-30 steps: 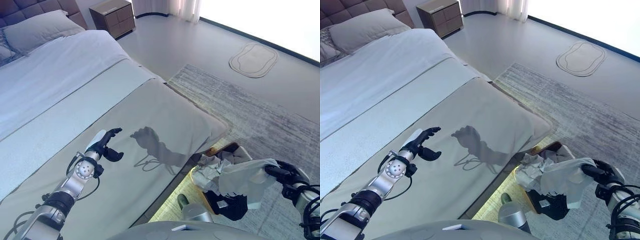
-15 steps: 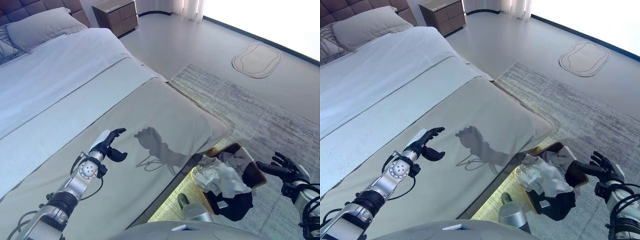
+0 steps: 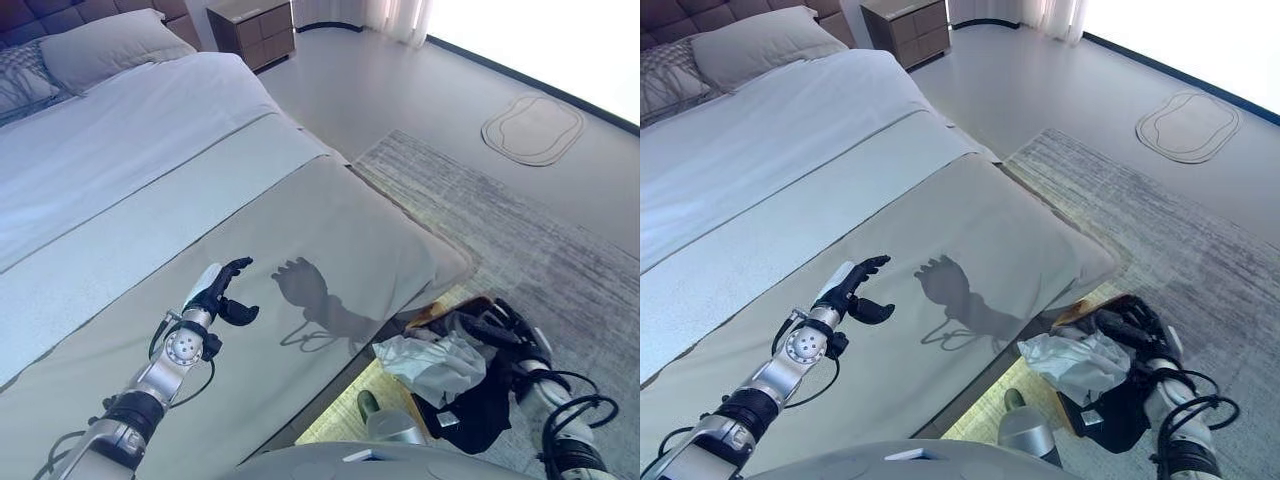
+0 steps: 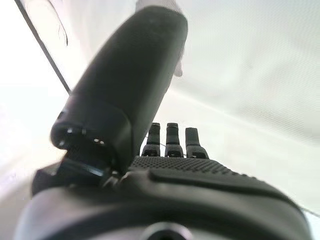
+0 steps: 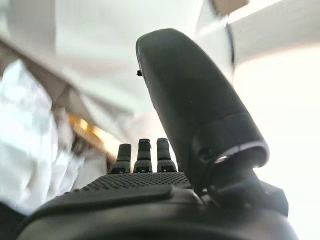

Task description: Pick up the clothes from the bed and place them into the basket

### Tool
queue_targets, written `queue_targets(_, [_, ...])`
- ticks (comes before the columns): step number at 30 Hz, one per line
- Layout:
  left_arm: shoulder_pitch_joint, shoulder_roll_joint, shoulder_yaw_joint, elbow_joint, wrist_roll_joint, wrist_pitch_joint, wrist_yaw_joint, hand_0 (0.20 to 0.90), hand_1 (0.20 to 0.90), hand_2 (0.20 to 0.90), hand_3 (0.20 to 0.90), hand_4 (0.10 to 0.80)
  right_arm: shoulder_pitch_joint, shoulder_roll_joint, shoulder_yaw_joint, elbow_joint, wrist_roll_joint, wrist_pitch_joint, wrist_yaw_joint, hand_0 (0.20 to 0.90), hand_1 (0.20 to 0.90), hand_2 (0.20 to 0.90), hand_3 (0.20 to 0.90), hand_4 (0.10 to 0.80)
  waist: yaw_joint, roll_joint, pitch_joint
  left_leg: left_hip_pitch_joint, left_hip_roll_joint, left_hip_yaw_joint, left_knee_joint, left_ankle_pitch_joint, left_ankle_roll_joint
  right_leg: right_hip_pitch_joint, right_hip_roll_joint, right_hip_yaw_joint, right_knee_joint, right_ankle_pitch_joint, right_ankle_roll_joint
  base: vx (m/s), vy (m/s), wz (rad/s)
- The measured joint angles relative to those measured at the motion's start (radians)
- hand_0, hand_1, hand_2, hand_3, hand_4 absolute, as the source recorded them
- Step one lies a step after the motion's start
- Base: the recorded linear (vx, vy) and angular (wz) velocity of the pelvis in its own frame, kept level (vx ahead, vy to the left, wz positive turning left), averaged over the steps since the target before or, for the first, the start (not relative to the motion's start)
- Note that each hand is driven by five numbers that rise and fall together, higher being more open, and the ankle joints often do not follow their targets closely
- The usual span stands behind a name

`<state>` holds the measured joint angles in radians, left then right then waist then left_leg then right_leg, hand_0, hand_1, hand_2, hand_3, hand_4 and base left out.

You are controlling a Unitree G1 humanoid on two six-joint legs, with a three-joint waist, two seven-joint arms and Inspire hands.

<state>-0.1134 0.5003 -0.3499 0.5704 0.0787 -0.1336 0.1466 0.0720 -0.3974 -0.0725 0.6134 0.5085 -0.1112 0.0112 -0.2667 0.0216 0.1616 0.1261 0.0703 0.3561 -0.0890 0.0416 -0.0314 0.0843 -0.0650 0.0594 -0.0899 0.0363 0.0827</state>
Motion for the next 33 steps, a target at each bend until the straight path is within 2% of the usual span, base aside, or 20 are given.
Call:
queue_targets(8, [0.06, -0.079, 0.034, 0.0, 0.02, -0.005, 0.045, 0.9, 0.9, 0.9, 0.9, 0.8, 0.041, 0.027, 0.098, -0.157, -0.219, -0.019, -0.05, 0.9, 0.9, 0.9, 0.9, 0.8, 0.024, 0.004, 0.001, -0.008, 0.0, -0.034, -0.002, 0.006, -0.002, 0.009, -0.002, -0.032, -0.001, -0.006, 0.008, -0.001, 0.019, 0.12])
queue_targets(12, [0.091, -0.093, 0.043, 0.0, 0.02, -0.007, 0.062, 0.9, 0.9, 0.9, 0.9, 0.8, 0.049, 0.024, 0.126, -0.189, -0.355, -0.026, -0.099, 0.9, 0.9, 0.9, 0.9, 0.8, 0.049, 0.003, 0.001, -0.02, -0.002, -0.056, 0.0, 0.013, 0.0, 0.01, -0.003, -0.054, -0.001, -0.006, 0.008, 0.021, 0.017, 0.18])
queue_targets(18, [0.125, -0.1, 0.046, 0.0, 0.016, -0.038, 0.061, 0.9, 0.9, 0.9, 0.9, 0.8, 0.05, -0.019, 0.196, -0.25, -0.54, -0.036, -0.117, 0.9, 0.9, 0.9, 0.9, 0.8, 0.095, 0.003, 0.001, -0.027, -0.004, -0.087, 0.0, 0.019, -0.001, 0.021, -0.008, -0.086, -0.001, -0.009, 0.012, 0.043, -0.001, 0.16])
queue_targets(23, [0.15, -0.109, 0.082, 0.0, 0.014, -0.045, 0.053, 0.9, 0.9, 0.9, 0.9, 0.8, 0.047, -0.047, 0.214, -0.258, -0.724, -0.036, -0.163, 0.9, 0.9, 0.9, 0.9, 0.8, 0.129, 0.003, 0.001, -0.03, -0.005, -0.114, 0.0, 0.025, -0.001, 0.031, -0.01, -0.113, -0.001, -0.012, 0.016, 0.034, 0.01, 0.15])
queue_targets(26, [0.164, -0.11, 0.094, -0.001, 0.007, -0.044, 0.046, 0.9, 0.9, 0.9, 0.9, 0.8, 0.049, -0.106, 0.237, -0.261, -0.871, -0.035, -0.194, 0.9, 0.9, 0.9, 0.9, 0.8, 0.142, 0.002, 0.002, -0.033, -0.006, -0.137, 0.0, 0.031, 0.002, 0.041, -0.011, -0.136, -0.001, -0.013, 0.016, 0.026, 0.003, 0.21])
queue_targets(33, [0.223, -0.119, 0.133, -0.002, -0.012, -0.041, -0.006, 0.9, 0.9, 0.9, 0.9, 0.8, 0.056, -0.121, 0.239, -0.304, -0.891, -0.033, -0.176, 0.9, 0.9, 0.9, 0.9, 0.8, 0.18, 0.001, 0.001, -0.037, -0.004, -0.17, -0.002, 0.039, 0.001, 0.054, -0.011, -0.168, -0.001, -0.015, 0.019, 0.018, -0.01, 0.15])
